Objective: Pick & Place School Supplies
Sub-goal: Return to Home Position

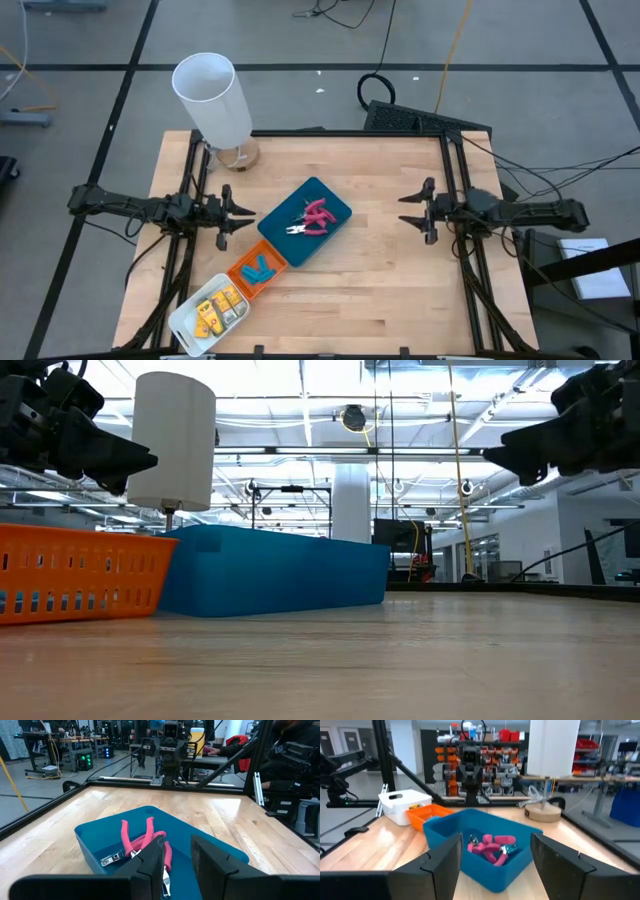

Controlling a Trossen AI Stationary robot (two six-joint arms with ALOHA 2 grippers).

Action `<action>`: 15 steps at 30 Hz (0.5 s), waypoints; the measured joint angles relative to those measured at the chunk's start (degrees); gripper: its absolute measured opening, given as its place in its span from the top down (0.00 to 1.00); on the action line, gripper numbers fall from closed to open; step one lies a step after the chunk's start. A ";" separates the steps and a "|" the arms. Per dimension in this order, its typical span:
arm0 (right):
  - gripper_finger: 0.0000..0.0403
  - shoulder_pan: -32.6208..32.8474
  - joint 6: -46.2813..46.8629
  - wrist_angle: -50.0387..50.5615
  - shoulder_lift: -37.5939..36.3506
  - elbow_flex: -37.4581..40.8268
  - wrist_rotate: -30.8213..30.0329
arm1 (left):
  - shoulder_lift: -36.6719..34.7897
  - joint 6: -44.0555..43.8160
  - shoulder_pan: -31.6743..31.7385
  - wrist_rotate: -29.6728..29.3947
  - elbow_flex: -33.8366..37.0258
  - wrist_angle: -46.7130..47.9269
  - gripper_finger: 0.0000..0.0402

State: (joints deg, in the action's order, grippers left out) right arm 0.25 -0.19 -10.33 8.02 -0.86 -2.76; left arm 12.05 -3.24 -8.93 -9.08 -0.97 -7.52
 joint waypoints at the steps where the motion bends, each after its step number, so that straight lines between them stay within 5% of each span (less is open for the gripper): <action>1: 0.43 0.00 -0.48 0.27 -0.82 0.00 0.04 | 0.00 -0.01 0.02 0.00 0.00 0.01 0.76; 15: 0.44 -0.01 -2.48 5.07 -7.86 0.02 -0.08 | 0.01 0.02 0.00 0.00 0.00 0.02 0.76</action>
State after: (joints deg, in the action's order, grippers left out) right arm 0.24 -2.67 -5.26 0.16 -0.84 -2.84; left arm 12.05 -3.22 -8.93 -9.08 -0.97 -7.51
